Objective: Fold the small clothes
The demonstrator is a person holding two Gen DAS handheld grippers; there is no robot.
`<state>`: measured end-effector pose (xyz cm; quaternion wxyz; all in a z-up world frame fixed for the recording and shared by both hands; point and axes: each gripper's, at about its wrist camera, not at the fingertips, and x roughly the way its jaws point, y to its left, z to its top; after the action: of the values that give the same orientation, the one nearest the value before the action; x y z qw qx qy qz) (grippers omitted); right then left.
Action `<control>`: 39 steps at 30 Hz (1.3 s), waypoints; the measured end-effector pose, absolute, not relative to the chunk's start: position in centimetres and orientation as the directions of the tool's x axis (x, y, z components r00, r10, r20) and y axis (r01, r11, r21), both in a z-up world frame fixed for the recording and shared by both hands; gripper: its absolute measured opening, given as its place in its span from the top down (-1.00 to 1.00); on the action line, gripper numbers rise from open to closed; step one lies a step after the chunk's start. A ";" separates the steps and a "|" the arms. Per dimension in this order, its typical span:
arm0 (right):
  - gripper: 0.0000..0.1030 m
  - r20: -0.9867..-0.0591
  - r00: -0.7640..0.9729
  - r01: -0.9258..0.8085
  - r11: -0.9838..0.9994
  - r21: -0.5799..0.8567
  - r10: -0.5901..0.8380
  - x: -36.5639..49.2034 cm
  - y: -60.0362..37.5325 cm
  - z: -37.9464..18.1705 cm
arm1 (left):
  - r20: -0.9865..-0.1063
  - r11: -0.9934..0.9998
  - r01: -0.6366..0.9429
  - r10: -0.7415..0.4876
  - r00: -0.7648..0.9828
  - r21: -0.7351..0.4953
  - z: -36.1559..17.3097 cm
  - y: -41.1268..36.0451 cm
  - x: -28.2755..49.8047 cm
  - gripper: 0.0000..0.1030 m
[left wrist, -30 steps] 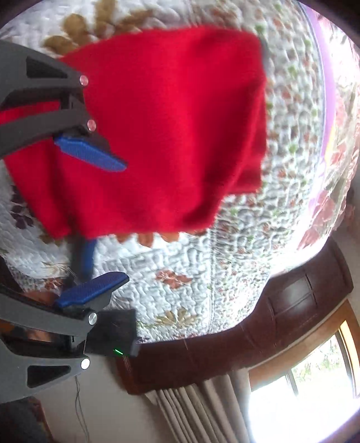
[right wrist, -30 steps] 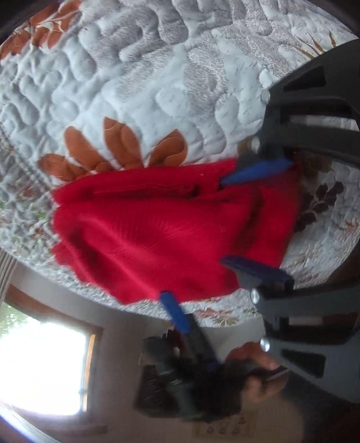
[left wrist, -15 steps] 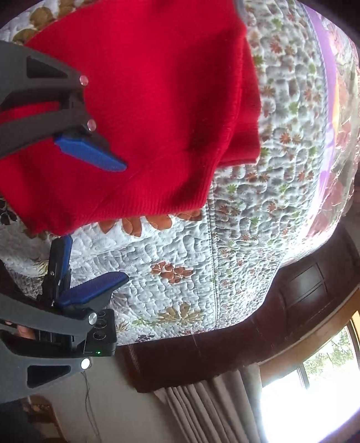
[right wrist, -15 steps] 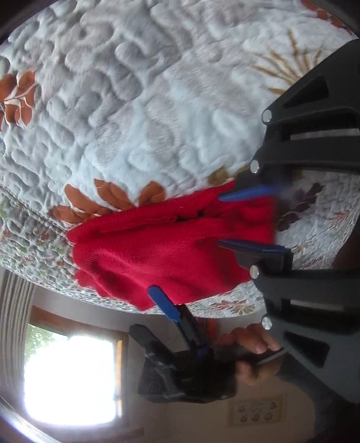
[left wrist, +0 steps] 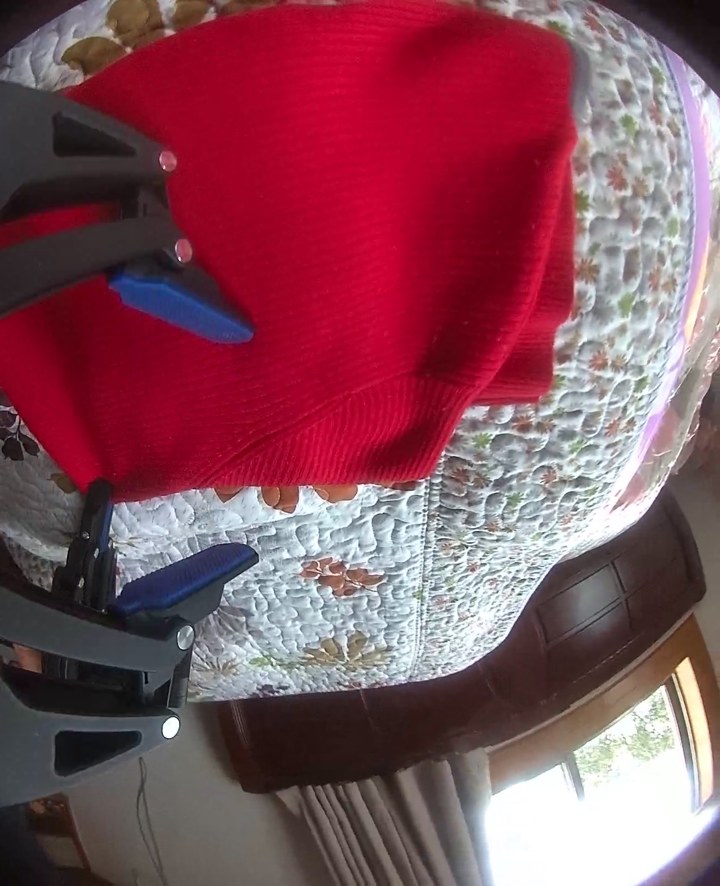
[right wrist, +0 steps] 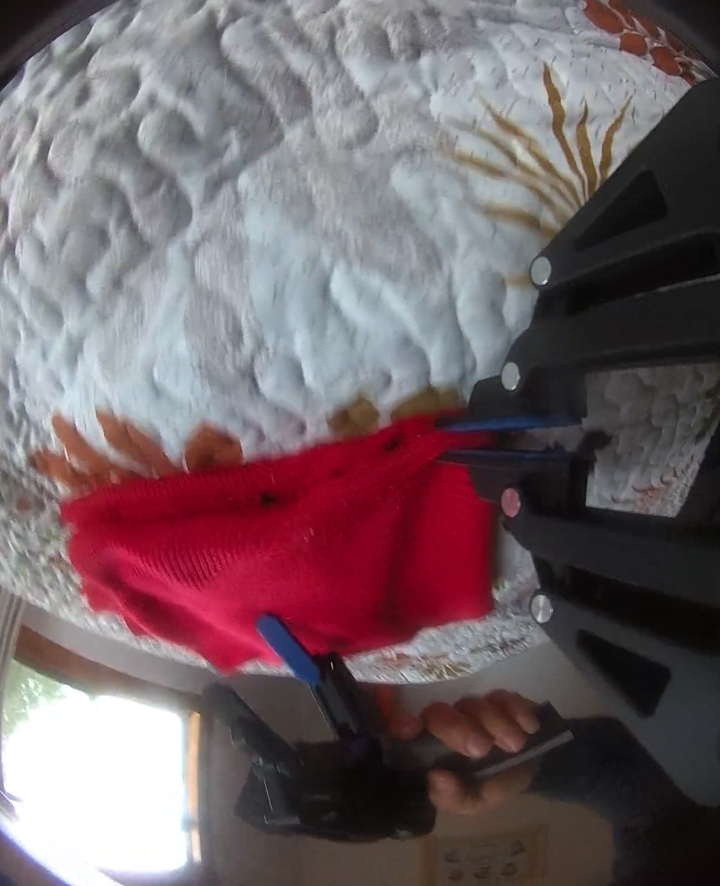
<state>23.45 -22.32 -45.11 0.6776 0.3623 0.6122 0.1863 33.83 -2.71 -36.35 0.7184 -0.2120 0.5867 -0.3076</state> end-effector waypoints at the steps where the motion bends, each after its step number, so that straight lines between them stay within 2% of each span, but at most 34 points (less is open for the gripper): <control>1: 0.72 -0.689 0.173 0.169 0.668 0.725 0.704 23.8 -21.9 -44.5 | -0.707 0.718 0.188 -0.695 0.130 -0.670 -36.1 -2.2 33.5 -0.46; 2: 0.67 -0.694 0.174 0.148 0.678 0.720 0.699 24.3 -21.7 -43.7 | -0.706 0.719 0.184 -0.694 0.137 -0.670 -35.8 -1.7 33.2 -0.46; 4: 0.11 -0.712 0.210 0.108 0.708 0.698 0.670 25.9 -21.4 -41.6 | -0.707 0.726 0.180 -0.688 0.165 -0.664 -35.0 0.0 32.3 -0.47; 5: 0.03 -0.725 0.236 0.075 0.731 0.678 0.648 26.8 -21.2 -40.4 | -0.708 0.730 0.174 -0.684 0.179 -0.661 -34.6 0.9 31.8 -0.49; 7: -0.31 -0.745 0.256 0.029 0.765 0.643 0.616 28.7 -20.5 -38.9 | -0.723 0.751 0.158 -0.660 0.205 -0.641 -34.3 2.8 30.8 -0.52; 9: -0.42 -0.769 0.255 -0.020 0.798 0.603 0.587 30.4 -18.9 -38.5 | -0.746 0.777 0.131 -0.628 0.222 -0.616 -34.4 4.8 29.9 -0.52; 11: -0.42 -0.804 0.213 -0.073 0.830 0.553 0.555 31.6 -17.3 -39.4 | -0.768 0.796 0.100 -0.603 0.215 -0.597 -34.8 6.1 29.3 -0.52; 12: -0.16 -0.817 0.188 -0.088 0.838 0.539 0.546 31.8 -16.5 -40.4 | -0.785 0.809 0.080 -0.585 0.204 -0.582 -35.2 6.8 29.0 -0.52; 13: 0.50 -0.842 0.158 -0.101 0.857 0.506 0.516 31.8 -16.8 -41.6 | -0.796 0.817 0.064 -0.573 0.197 -0.573 -35.4 7.3 28.9 -0.52; 14: 0.59 -0.856 0.147 -0.096 0.869 0.486 0.495 31.8 -17.0 -42.5 | -0.802 0.822 0.055 -0.566 0.193 -0.567 -35.6 7.7 28.8 -0.52; 16: 0.69 -0.825 0.150 -0.023 0.836 0.548 0.545 32.0 -18.7 -43.5 | -0.810 0.828 0.032 -0.556 0.185 -0.560 -35.9 8.9 28.5 -0.52; 21: 0.52 -0.749 0.156 0.019 0.756 0.654 0.644 32.6 -21.1 -41.3 | -0.811 0.823 -0.015 -0.557 0.180 -0.568 -37.5 11.4 27.8 -0.53; 22: 0.29 -0.758 0.189 -0.002 0.772 0.635 0.624 33.4 -21.5 -40.2 | -0.807 0.818 -0.021 -0.562 0.178 -0.575 -37.9 11.9 27.7 -0.53; 25: -0.05 -0.764 0.258 -0.032 0.796 0.605 0.591 36.4 -22.0 -38.7 | -0.790 0.801 -0.011 -0.587 0.175 -0.598 -38.8 12.5 27.0 -0.53; 28: -0.07 -0.776 0.259 -0.062 0.811 0.581 0.576 39.4 -20.9 -39.6 | -0.784 0.793 0.020 -0.606 0.134 -0.609 -39.6 11.6 26.7 -0.53; 29: 0.00 -0.777 0.250 -0.070 0.811 0.581 0.578 40.0 -20.6 -40.1 | -0.779 0.788 0.043 -0.614 0.124 -0.614 -39.6 11.1 26.6 -0.53; 30: 0.63 -0.778 0.237 -0.072 0.809 0.584 0.582 40.4 -20.1 -40.8 | -0.778 0.786 0.059 -0.617 0.114 -0.615 -39.7 10.5 26.7 -0.53; 31: 0.89 -0.775 0.224 -0.061 0.803 0.593 0.590 40.7 -19.6 -41.7 | -0.779 0.786 0.074 -0.618 0.102 -0.614 -39.8 10.0 26.7 -0.53; 39: 0.88 -0.759 0.250 0.010 0.782 0.623 0.601 40.2 -21.9 -43.7 | -0.738 0.739 0.061 -0.673 0.052 -0.670 -41.0 8.8 27.6 -0.53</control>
<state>40.23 -21.86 -43.67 0.7452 0.2637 0.5796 0.1981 27.57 8.76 -41.00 0.6840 -0.2415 0.6340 -0.2683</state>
